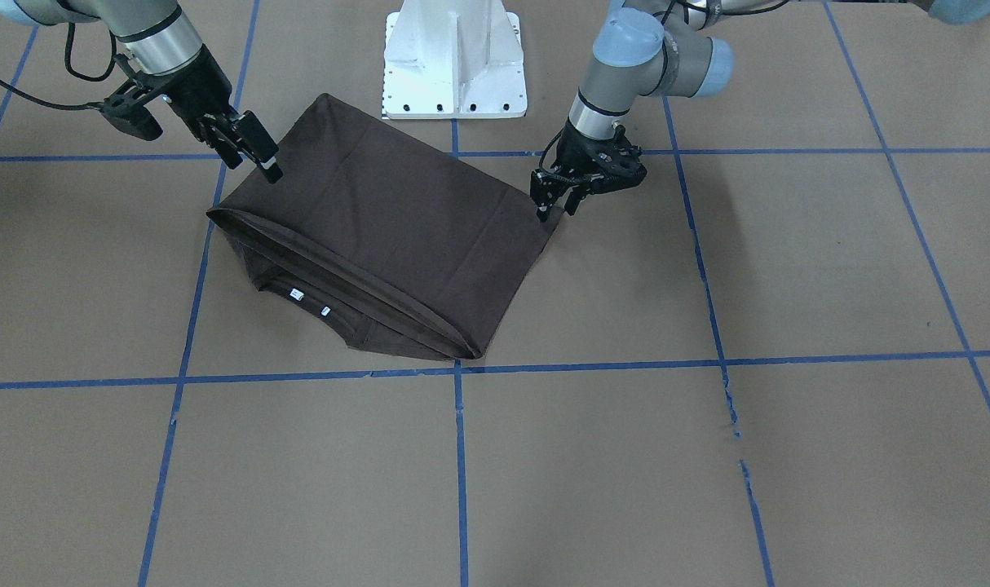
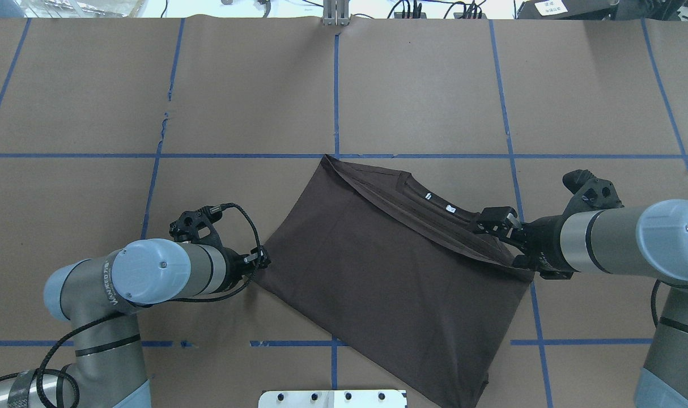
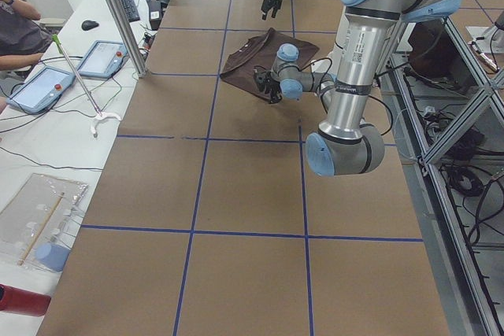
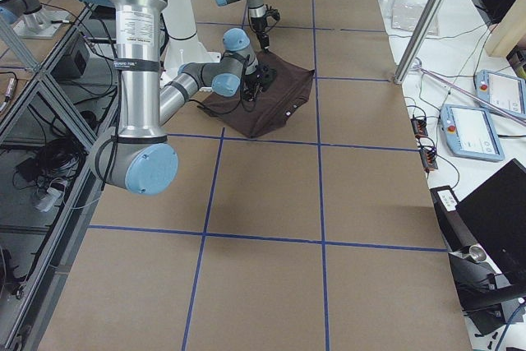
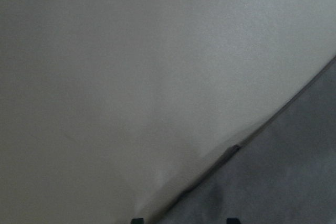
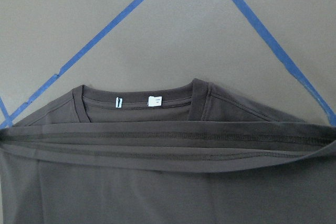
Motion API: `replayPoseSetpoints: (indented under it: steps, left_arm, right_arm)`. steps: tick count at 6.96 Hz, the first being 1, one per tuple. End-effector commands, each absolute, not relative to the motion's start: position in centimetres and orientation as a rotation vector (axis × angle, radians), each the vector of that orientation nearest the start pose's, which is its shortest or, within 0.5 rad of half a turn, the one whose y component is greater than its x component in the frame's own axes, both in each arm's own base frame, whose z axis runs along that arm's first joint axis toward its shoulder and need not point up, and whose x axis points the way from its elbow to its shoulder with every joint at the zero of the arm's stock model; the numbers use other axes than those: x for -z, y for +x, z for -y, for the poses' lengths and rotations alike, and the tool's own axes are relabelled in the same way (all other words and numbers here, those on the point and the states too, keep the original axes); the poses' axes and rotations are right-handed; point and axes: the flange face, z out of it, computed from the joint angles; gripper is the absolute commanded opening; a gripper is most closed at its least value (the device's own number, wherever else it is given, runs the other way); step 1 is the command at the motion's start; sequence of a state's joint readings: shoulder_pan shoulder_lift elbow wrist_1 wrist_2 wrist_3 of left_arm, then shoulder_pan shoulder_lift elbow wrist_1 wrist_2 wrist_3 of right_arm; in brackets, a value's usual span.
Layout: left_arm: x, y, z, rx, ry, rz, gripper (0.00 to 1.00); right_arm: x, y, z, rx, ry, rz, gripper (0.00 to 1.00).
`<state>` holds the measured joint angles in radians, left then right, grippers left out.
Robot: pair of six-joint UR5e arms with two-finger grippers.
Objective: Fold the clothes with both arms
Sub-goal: 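Push the shirt's corner with the left gripper to square it while the right gripper releases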
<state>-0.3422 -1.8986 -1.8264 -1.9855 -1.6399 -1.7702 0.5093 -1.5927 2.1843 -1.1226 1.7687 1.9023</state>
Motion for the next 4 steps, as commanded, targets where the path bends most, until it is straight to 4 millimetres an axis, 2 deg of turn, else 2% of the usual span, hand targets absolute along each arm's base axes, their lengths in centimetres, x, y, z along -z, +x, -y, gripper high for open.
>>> replayPoseSetpoints:
  steps: [1, 2, 4]
  left_arm:
    - [-31.6, 52.5, 32.1, 0.465, 0.006, -0.996, 0.49]
    - [-31.4, 52.5, 32.1, 0.495, -0.011, -1.002, 0.02]
    - [-30.6, 51.4, 32.0, 0.495, -0.008, -1.019, 0.0]
  right_arm:
    - [-33.0, -33.8, 31.9, -0.658, -0.089, 1.074, 1.0]
    - [-33.1, -33.7, 31.9, -0.661, -0.087, 1.071, 1.0]
    - [-33.2, -33.8, 31.9, -0.661, -0.087, 1.069, 1.0]
